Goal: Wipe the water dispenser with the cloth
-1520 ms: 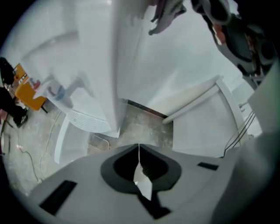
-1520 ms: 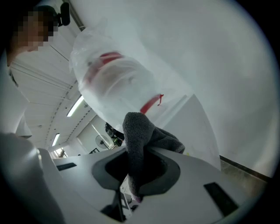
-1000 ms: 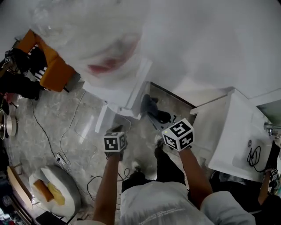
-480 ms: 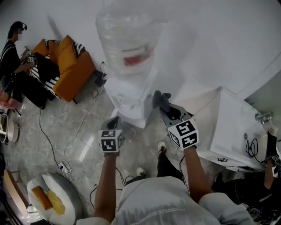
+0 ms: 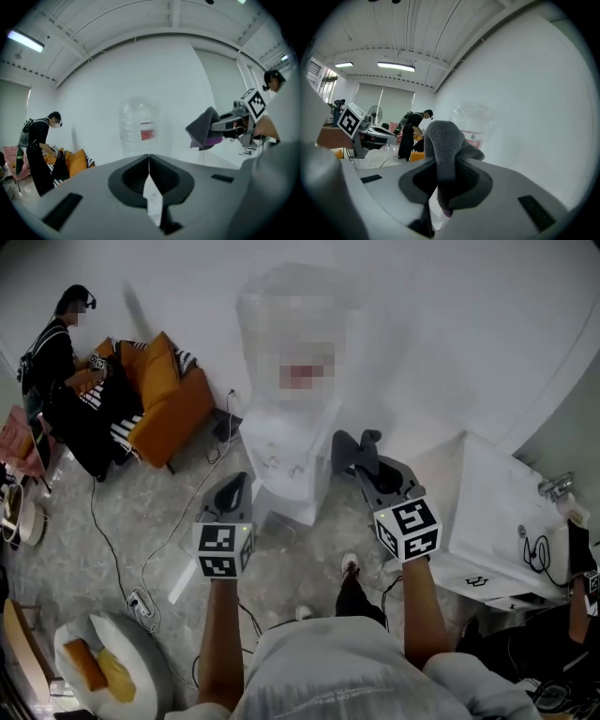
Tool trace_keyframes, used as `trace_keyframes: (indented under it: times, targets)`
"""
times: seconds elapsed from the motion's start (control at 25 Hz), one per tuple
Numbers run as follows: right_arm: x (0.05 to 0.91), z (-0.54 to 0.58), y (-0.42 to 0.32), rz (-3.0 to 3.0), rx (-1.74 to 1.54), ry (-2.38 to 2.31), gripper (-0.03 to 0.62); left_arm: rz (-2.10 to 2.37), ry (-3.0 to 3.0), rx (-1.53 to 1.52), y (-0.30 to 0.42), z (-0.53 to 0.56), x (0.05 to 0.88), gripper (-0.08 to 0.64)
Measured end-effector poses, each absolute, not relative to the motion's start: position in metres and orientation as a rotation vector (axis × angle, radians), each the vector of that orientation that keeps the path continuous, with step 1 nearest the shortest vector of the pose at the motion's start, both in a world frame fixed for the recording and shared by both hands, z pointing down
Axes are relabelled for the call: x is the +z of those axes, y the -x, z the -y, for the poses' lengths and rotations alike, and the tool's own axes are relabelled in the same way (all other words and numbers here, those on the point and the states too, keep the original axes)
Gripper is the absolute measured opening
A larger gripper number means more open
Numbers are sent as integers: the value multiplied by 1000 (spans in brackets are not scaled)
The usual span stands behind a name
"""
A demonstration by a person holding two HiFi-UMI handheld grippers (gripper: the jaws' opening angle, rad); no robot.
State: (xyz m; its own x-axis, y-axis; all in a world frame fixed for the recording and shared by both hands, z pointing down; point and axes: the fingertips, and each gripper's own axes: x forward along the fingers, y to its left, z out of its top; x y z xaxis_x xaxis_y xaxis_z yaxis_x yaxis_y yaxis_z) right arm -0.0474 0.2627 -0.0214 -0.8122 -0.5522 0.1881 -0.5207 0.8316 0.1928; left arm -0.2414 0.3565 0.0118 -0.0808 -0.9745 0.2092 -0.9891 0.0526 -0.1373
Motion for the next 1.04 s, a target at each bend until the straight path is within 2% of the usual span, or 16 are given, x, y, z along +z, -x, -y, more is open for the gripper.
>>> trace_keyframes:
  times: [0.52,1.04]
  targets:
    - [-59,-283,44,2847,-258,-831,67,2320,-2154,375,228,-376,-33,17]
    - [-53,-276,46,2848,-234,-827,66,2313,-2196,390,220,-370,-34,18]
